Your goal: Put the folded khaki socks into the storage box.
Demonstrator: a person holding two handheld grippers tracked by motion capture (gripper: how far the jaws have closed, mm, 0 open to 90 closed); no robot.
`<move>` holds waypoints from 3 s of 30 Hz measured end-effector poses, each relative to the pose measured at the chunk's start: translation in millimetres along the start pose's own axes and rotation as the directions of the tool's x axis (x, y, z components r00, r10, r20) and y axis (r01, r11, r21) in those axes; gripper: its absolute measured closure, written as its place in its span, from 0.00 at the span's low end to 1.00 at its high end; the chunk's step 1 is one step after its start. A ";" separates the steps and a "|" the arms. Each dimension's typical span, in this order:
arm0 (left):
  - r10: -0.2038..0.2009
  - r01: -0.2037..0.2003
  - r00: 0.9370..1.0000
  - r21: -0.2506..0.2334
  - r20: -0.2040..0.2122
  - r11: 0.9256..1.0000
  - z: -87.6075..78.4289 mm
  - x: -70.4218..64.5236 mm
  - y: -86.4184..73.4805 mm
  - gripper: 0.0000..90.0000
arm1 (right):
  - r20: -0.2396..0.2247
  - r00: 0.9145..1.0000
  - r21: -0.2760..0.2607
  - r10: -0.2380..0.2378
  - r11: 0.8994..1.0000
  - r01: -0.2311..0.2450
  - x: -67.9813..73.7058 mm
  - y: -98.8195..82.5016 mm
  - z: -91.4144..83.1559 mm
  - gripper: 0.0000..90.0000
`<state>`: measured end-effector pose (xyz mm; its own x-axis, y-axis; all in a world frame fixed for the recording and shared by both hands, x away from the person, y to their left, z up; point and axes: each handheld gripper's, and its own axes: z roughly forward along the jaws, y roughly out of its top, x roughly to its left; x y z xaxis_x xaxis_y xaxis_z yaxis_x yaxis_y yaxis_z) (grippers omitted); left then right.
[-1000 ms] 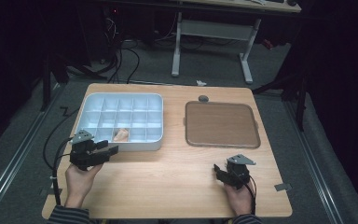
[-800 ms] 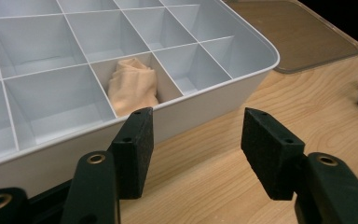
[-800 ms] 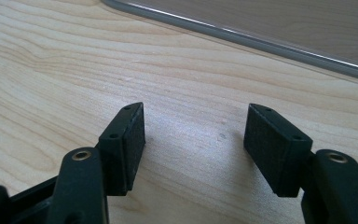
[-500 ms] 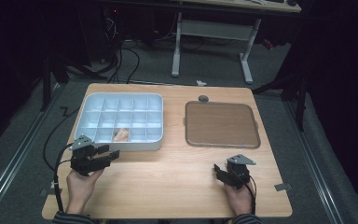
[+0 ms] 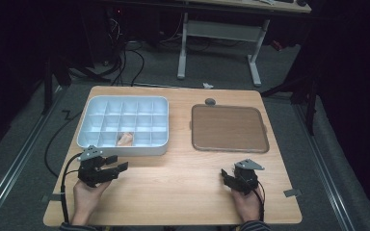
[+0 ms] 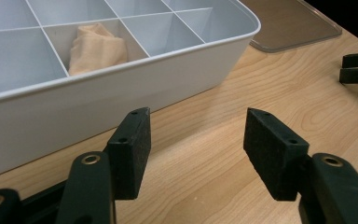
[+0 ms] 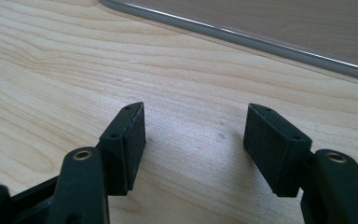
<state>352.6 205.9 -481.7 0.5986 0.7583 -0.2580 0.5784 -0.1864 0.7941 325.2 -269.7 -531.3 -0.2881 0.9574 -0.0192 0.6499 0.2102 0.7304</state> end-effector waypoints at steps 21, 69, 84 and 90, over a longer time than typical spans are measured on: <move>0.020 -0.017 0.999 0.058 -0.045 0.998 26.1 -8.5 -15.4 0.47 | 0.001 1.000 0.001 0.003 1.000 -0.003 0.4 -0.1 -0.1 0.43; 0.155 -0.133 0.967 0.118 -0.202 0.984 59.5 -12.7 -31.7 0.41 | -0.003 1.000 0.001 0.002 1.000 -0.002 0.2 -0.2 -0.3 0.42; 0.146 -0.123 0.967 0.117 -0.210 0.985 58.5 -13.7 -33.0 0.39 | -0.004 1.000 0.003 0.003 1.000 -0.003 0.3 -0.6 -0.8 0.42; 0.143 -0.120 0.966 0.116 -0.215 0.986 58.4 -13.8 -33.1 0.39 | -0.005 1.000 0.003 -0.001 1.000 0.001 0.2 -0.6 -0.7 0.42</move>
<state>357.5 165.2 -536.6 0.5417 0.8404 -0.0172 0.5629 -0.3475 0.7500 324.3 -269.8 -531.3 -0.2927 0.9561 -0.0165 0.6513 0.2120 0.7287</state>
